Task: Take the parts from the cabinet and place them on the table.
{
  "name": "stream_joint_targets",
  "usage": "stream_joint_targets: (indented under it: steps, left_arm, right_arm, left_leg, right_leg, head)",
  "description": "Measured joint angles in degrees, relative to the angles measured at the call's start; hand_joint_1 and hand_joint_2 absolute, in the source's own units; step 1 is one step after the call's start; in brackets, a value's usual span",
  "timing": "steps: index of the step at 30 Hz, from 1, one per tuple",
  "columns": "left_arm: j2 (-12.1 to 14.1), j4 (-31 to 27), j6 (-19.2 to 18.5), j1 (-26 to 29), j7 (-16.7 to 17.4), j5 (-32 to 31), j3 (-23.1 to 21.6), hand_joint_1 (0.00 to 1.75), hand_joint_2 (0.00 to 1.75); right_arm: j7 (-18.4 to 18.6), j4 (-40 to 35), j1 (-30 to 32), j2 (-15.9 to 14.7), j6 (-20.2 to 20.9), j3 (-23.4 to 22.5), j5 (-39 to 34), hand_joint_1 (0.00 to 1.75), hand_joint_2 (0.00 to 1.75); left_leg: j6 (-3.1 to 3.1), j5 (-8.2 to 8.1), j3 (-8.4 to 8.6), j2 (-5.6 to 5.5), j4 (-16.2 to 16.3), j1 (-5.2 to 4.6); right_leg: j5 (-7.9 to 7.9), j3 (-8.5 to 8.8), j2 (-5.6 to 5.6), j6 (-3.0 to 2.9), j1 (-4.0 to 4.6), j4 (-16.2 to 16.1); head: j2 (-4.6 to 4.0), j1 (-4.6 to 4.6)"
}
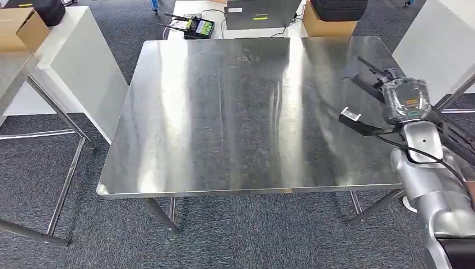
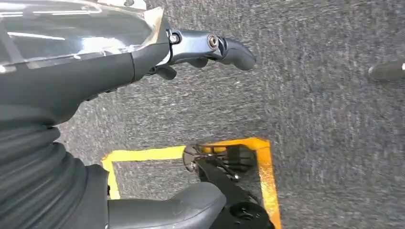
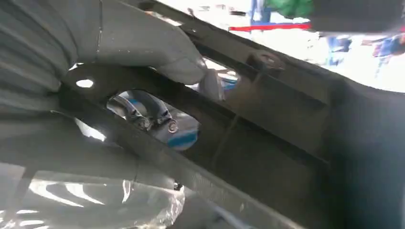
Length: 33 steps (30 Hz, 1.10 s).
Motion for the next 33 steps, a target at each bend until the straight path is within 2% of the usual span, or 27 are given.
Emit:
stream_joint_targets:
  steps: [4,8,12,17,21,24,26,29,33]
  left_arm:
    - [0.09,0.0,-0.2,-0.13,-0.07,-0.52,-0.11,0.0,1.75]
    - [0.13,0.0,-0.28,-0.21,-0.02,-0.85,-0.15,0.0,1.75]
    - [0.2,0.0,-0.31,-0.18,0.09,-0.85,-0.15,0.0,1.75]
    - [0.28,0.0,-0.33,-0.2,0.55,-1.29,-0.39,0.0,1.75]
    - [0.44,0.0,-0.22,-1.01,1.29,-1.42,-1.07,0.0,1.75]
    - [0.46,0.0,-0.07,-1.56,1.73,-0.99,-1.07,0.0,1.75]
    - [0.46,0.0,0.02,-1.53,1.79,-0.72,-1.03,0.0,1.75]
    - [0.59,0.0,0.39,-1.31,2.53,-0.5,-1.01,0.0,1.75]
    - [1.09,0.0,0.48,-0.94,3.39,-0.15,-0.98,0.0,1.75]
  right_arm:
    - [-0.09,1.83,-3.45,4.36,1.07,5.3,0.98,1.75,1.75]
    - [-0.04,2.95,-5.42,8.32,1.29,9.06,1.29,1.75,1.75]
    - [0.11,3.8,-6.21,9.87,1.27,10.55,1.2,1.75,1.75]
    - [-1.38,4.74,-6.71,11.91,1.62,12.37,1.6,1.75,1.75]
    - [-0.66,6.53,-6.48,18.21,2.14,16.25,4.13,1.75,1.75]
    - [0.39,8.54,-6.13,23.04,3.84,18.72,4.52,1.75,1.75]
    - [1.81,10.11,-6.07,25.21,5.02,20.03,5.09,1.75,1.75]
    - [2.86,12.41,-5.86,26.87,5.33,21.09,4.85,1.75,1.75]
    - [2.88,14.29,-5.69,27.42,5.0,21.3,3.93,1.75,1.75]
  left_leg:
    - [-0.05,0.03,0.07,0.13,0.0,0.16]
    - [-0.06,0.04,0.05,-0.22,0.0,0.17]
    - [-0.06,0.04,-0.03,-0.33,0.0,0.13]
    - [-0.05,0.04,-0.13,-0.16,-0.02,0.09]
    - [-0.06,0.03,0.06,0.27,-0.01,0.1]
    - [-0.08,0.02,0.11,0.1,-0.01,0.18]
    - [-0.08,0.03,0.1,-0.07,-0.01,0.2]
    - [-0.1,0.03,0.02,-0.15,-0.02,0.19]
    - [-0.1,0.05,-0.07,-0.04,-0.03,0.17]
  right_leg:
    - [0.0,0.0,0.03,-0.01,0.0,0.01]
    - [-0.02,0.0,-0.21,-0.01,0.0,0.01]
    - [-0.02,0.01,-0.27,-0.01,0.01,0.01]
    - [-0.02,0.21,-0.22,-0.01,0.03,0.02]
    - [0.0,0.13,0.19,-0.02,0.02,0.01]
    - [-0.02,0.04,0.14,-0.03,0.02,0.01]
    - [-0.04,0.0,-0.01,-0.05,0.03,0.01]
    - [-0.05,0.02,-0.11,-0.06,0.08,0.02]
    - [-0.05,0.14,-0.07,-0.05,0.09,0.02]
  head:
    - [0.0,-0.09]
    - [0.0,-0.13]
    - [0.0,-0.13]
    - [0.0,-0.13]
    - [0.0,-0.18]
    - [0.0,-0.15]
    - [0.0,-0.15]
    - [0.0,-0.15]
    - [0.0,-0.13]
